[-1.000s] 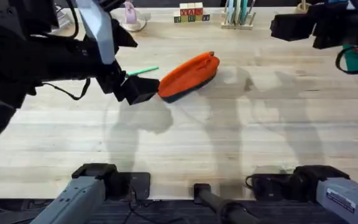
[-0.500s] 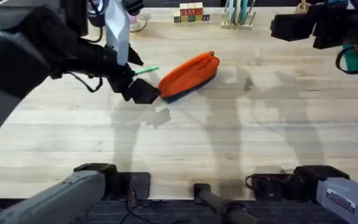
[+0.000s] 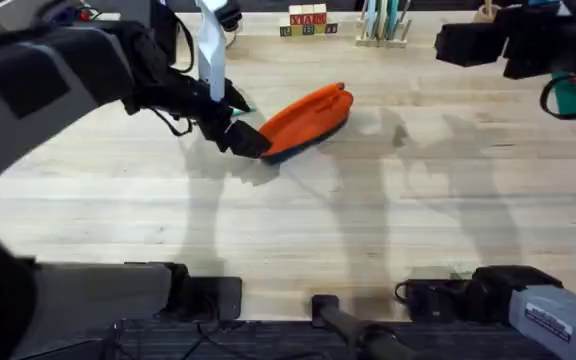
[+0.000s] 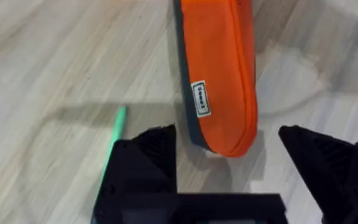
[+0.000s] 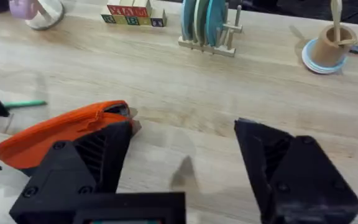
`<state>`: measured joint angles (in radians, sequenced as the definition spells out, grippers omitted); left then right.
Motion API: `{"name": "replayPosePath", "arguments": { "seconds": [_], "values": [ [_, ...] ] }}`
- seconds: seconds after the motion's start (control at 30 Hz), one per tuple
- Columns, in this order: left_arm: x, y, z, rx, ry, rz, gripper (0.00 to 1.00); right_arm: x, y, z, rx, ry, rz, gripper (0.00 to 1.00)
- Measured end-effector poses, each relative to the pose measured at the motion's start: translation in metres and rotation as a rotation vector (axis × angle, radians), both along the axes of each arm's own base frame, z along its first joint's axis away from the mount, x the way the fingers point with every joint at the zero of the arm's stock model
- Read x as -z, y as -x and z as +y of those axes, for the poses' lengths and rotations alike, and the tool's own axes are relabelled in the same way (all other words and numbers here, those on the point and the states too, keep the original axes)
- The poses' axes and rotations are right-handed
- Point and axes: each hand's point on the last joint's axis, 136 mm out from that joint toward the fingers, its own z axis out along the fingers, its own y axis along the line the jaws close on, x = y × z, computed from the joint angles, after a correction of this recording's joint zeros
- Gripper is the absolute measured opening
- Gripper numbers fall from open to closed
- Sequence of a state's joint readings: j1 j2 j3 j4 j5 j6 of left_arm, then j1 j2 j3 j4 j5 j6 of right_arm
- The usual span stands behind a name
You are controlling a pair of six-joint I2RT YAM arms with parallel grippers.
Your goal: Unzip the bag, pick up the pens from the table one at a time and place them inside, then zip the bag closed.
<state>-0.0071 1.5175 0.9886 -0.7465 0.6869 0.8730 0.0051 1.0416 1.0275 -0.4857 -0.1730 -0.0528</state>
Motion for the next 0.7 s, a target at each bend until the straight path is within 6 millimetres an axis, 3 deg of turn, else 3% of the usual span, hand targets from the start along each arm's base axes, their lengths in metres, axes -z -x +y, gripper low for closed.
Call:
{"name": "replayPosePath", "arguments": {
  "seconds": [0.27,0.7],
  "values": [
    [0.02,-0.001,-0.009,0.018,0.068,0.08,0.995,0.003,0.002,0.0,0.0,0.0,0.017,0.998],
    [0.018,-0.005,-0.016,0.034,0.126,0.067,0.994,0.003,0.002,0.0,0.0,0.0,0.017,0.996]
  ]
}}
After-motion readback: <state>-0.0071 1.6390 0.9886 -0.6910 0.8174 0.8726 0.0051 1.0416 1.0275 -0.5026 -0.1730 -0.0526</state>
